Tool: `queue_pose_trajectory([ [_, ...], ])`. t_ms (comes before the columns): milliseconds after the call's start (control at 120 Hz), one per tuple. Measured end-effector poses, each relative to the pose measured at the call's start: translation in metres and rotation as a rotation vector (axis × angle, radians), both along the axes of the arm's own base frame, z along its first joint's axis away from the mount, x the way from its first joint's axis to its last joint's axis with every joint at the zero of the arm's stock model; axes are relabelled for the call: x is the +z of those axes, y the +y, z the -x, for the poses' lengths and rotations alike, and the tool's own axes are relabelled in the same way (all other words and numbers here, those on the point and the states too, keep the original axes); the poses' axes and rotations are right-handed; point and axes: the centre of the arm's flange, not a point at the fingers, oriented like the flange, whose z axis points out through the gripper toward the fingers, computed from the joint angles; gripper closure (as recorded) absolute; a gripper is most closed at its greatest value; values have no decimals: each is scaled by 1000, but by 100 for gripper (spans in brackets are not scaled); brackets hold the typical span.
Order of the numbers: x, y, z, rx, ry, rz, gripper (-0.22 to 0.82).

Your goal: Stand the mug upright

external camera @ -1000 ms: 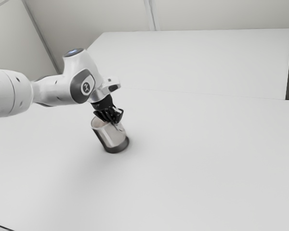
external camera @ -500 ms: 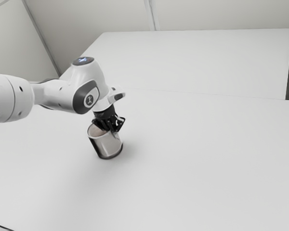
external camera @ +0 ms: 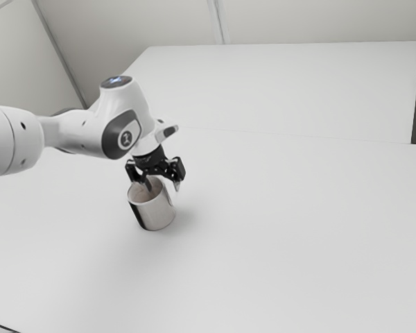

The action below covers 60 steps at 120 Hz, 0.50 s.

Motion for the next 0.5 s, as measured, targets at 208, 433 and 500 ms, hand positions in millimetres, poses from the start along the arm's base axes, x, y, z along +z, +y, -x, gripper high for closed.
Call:
queue_pose_trajectory([
  [208,69,2,-20,-18,-49,7,4],
  [433,163,25,-42,-90,-121,-17,1],
  [500,179,38,-42,-98,-119,-27,1],
])
